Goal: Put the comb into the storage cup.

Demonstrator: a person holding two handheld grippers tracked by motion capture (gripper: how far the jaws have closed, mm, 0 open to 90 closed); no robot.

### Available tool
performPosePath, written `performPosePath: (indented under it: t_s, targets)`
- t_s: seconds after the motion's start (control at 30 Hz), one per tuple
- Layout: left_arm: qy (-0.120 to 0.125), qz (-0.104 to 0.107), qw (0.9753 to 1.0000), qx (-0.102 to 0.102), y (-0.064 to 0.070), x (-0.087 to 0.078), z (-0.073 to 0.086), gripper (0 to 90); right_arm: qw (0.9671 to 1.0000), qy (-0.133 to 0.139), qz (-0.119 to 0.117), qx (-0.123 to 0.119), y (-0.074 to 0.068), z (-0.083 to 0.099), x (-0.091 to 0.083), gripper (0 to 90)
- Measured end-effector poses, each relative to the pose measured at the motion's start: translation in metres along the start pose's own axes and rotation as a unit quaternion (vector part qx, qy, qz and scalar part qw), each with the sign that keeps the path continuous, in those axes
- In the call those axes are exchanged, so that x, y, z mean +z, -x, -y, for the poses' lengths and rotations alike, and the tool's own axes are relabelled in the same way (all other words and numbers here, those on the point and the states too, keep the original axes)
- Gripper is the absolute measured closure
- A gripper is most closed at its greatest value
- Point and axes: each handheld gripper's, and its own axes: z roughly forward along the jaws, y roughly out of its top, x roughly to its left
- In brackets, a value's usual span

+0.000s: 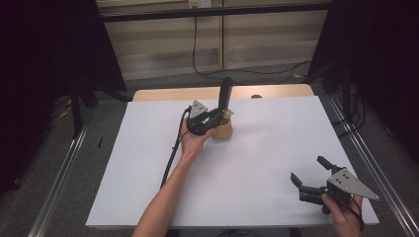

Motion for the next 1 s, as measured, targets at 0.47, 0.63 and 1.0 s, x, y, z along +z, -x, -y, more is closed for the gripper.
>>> performPosePath:
  t_s: [0.47, 0.63, 1.0]
  targets:
    - [0.003, -0.010, 0.9999, 0.008, 0.0020, -0.0009, -0.0014, 63.6, 1.0000, 0.000, -0.001, 0.000, -0.0005, -0.0002, -0.0004, 0.0]
    - [0.000, -0.014, 0.9999, 0.000, 0.0026, -0.0020, -0.0022, 54.3, 1.0000, 0.000, 0.000, 0.001, -0.0003, -0.0002, -0.0006, 0.0]
    - [-0.004, -0.033, 0.9994, -0.011, 0.0011, -0.0091, -0.0063, 32.6, 1.0000, 0.000, -0.001, 0.000, -0.0005, -0.0002, -0.0004, 0.0]
